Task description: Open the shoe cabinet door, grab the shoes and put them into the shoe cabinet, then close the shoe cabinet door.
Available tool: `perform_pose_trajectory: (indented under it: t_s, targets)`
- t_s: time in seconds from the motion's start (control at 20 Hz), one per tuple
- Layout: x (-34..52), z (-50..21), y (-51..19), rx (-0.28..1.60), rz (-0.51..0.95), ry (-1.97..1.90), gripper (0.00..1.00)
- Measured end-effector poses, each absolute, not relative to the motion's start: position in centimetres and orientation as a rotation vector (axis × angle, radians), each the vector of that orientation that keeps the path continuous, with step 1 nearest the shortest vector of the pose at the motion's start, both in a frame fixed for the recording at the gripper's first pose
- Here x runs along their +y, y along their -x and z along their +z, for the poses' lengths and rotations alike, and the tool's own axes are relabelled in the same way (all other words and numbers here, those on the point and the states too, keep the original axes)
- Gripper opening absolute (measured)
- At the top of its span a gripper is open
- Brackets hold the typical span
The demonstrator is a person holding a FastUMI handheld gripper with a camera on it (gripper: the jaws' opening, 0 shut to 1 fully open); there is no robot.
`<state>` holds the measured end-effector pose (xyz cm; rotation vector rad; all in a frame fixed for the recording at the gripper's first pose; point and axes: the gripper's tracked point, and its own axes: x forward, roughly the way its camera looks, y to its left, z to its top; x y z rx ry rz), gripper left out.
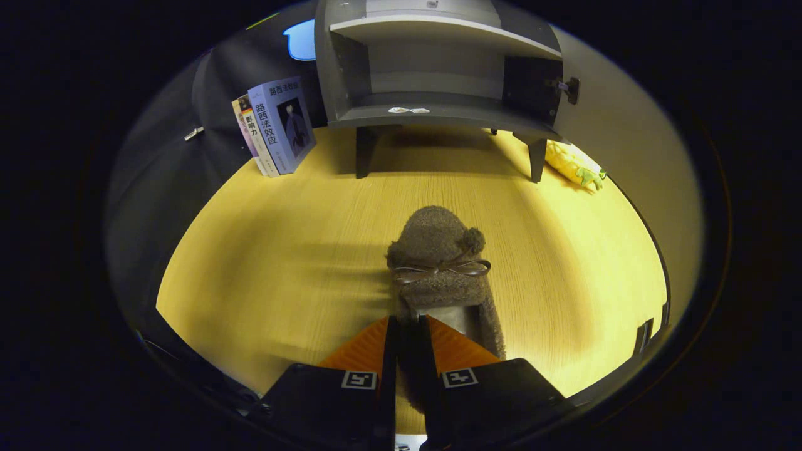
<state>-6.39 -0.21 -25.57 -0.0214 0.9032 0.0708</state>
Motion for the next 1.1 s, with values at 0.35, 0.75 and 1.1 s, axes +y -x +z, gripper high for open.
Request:
perform_pose_trajectory:
  t_s: [0.35,0.75,1.1]
  targets:
    - [0.0,-26.2,4.3,0.835,0.071,0.023,0.25]
    - [-0.1,-26.5,2.3,0.775,0.052,0.024,0.25]
    - [-0.4,-26.7,0.3,0.685,0.031,0.043,0.23]
